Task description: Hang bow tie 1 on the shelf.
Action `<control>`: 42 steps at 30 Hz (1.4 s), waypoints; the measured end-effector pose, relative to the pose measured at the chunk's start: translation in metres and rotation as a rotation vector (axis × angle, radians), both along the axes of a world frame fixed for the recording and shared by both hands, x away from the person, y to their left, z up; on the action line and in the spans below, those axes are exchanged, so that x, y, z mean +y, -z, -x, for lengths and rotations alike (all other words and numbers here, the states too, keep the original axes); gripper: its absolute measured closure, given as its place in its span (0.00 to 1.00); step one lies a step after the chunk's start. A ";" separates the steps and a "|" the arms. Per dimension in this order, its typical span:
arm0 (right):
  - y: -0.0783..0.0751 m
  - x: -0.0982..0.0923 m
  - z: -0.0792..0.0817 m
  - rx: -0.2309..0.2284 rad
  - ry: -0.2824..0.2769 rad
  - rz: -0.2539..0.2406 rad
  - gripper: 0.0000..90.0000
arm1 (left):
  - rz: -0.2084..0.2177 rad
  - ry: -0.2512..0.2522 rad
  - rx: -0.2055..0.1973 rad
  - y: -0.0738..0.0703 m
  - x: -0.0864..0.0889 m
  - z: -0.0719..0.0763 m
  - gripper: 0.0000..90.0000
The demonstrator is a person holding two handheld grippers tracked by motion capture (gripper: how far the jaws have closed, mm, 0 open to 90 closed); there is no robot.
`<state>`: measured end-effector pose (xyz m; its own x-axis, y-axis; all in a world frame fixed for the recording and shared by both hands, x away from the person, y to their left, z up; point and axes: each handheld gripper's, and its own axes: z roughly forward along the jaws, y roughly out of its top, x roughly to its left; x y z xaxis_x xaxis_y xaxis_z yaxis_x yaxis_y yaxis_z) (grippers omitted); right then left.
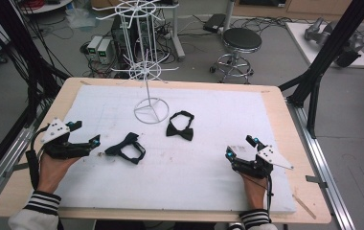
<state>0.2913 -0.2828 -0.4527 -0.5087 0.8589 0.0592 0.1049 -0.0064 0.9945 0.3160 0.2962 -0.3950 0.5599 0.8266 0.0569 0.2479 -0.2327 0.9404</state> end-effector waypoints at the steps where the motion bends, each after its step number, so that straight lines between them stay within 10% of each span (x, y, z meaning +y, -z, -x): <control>1: 0.000 0.000 0.000 -0.001 0.001 -0.001 0.11 | 0.000 0.000 0.000 0.000 0.000 0.000 0.15; 42: 0.000 0.000 0.001 0.007 -0.003 -0.001 0.11 | -0.281 0.169 0.308 -0.033 -0.057 -0.048 0.15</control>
<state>0.2907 -0.2824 -0.4528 -0.5105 0.8575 0.0636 0.1116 -0.0072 0.9937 0.3640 0.2392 -0.3616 0.7114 0.6986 0.0760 0.4428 -0.5296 0.7235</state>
